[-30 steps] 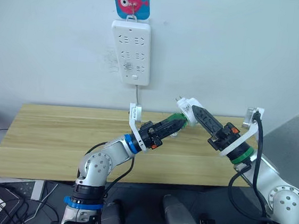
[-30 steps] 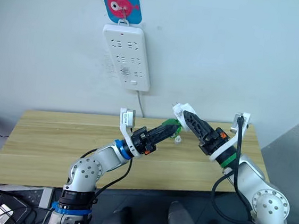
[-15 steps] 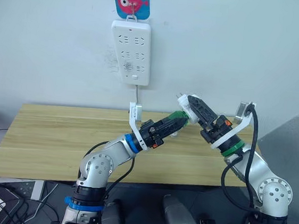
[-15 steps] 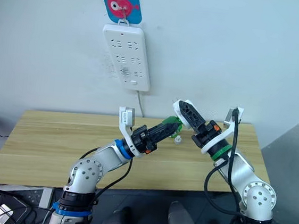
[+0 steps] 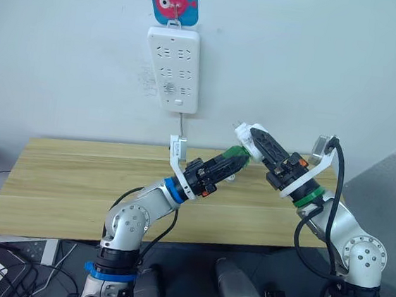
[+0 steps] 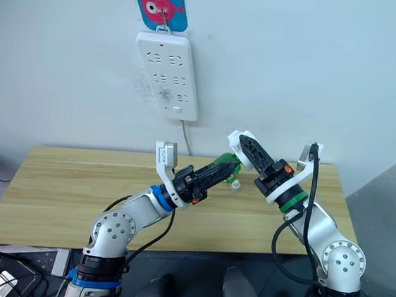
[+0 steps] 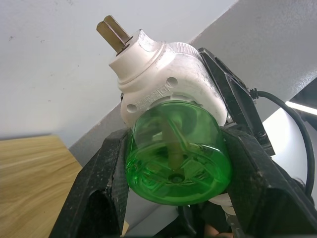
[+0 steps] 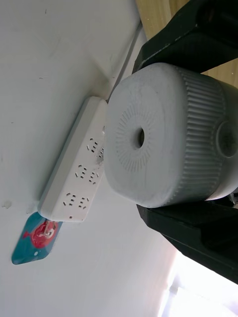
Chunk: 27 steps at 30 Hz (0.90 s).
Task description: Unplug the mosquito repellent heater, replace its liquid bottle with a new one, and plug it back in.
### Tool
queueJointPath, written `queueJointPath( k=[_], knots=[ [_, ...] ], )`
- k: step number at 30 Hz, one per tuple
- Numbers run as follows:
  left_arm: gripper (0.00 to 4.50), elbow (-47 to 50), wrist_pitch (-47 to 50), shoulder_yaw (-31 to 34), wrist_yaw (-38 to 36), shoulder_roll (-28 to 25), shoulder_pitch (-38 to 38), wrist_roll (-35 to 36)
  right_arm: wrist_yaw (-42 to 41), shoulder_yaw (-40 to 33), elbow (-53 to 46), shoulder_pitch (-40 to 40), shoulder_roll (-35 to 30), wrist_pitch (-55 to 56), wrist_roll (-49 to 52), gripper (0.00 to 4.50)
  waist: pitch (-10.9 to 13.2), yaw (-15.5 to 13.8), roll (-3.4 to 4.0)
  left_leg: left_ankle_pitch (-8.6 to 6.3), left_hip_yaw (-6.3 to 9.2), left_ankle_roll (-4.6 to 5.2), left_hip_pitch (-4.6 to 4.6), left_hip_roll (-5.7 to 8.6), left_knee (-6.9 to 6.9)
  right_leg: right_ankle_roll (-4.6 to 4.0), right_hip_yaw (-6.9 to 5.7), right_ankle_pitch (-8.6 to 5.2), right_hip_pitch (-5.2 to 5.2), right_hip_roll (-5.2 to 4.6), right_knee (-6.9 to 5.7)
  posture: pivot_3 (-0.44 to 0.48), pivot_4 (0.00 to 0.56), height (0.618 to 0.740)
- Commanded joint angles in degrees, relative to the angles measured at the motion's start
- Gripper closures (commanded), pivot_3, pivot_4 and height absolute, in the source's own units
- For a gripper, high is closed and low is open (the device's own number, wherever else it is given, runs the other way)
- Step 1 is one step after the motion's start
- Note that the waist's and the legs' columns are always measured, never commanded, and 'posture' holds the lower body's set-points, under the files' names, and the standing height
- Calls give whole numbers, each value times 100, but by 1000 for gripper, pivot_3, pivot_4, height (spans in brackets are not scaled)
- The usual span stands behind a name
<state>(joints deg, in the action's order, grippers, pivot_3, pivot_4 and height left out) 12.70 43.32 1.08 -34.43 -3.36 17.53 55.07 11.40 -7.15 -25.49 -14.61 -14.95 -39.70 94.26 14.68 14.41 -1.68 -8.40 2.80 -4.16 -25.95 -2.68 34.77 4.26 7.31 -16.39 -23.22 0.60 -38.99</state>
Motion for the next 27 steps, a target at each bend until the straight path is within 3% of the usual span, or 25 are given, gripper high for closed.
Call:
queueJointPath(
  k=[1,3,5,6,10,15,20,27],
  knots=[
    [2162,133,260,-84,93,-48,-42,186,-153,126,-267,-14,-15,-41,297,1511,0,0,0,0,0,0,0,0,0,0,0,0,0,0,0,-290,218,740],
    [2162,125,308,-62,55,-126,-22,222,-167,141,-292,7,-36,-56,333,1511,0,0,0,0,0,0,0,0,0,0,0,0,0,0,0,-288,218,740],
    [1452,124,235,-153,-98,-319,19,16,-170,151,-317,23,-47,-45,354,1511,0,1,0,0,0,0,0,0,0,0,0,0,-1,0,0,-288,218,740],
    [1342,119,184,-169,-112,-363,29,-64,-176,152,-325,28,-51,-38,356,1511,0,2,0,0,0,0,0,0,0,0,0,0,-1,0,0,-288,218,740],
    [200,132,-133,-402,-262,-676,54,-621,-191,142,-344,20,-60,51,242,1511,0,-8,1,0,0,0,0,0,0,0,1,0,-1,0,0,-288,215,740],
    [181,517,-378,-400,-676,-1390,-297,-998,-466,66,-420,-101,-427,2,-359,1511,-2,12,3,0,-2,0,0,-2,-6,-1,2,-1,-5,0,0,-291,217,740],
    [181,787,-1196,-303,-1156,-2289,-750,-1726,-1099,335,-629,-527,-1360,-9,-2145,1511,-2,-11,4,0,-7,-1,1,-4,-22,-7,4,-4,-16,-2,0,-286,215,740],
    [181,614,-1315,246,-621,-2473,-662,-1981,-1550,593,-668,-764,-1398,108,-3238,1511,-3,-40,2,0,-8,-1,-2,-2,-27,-9,1,-6,-17,-5,4,-277,210,740]
  ],
)
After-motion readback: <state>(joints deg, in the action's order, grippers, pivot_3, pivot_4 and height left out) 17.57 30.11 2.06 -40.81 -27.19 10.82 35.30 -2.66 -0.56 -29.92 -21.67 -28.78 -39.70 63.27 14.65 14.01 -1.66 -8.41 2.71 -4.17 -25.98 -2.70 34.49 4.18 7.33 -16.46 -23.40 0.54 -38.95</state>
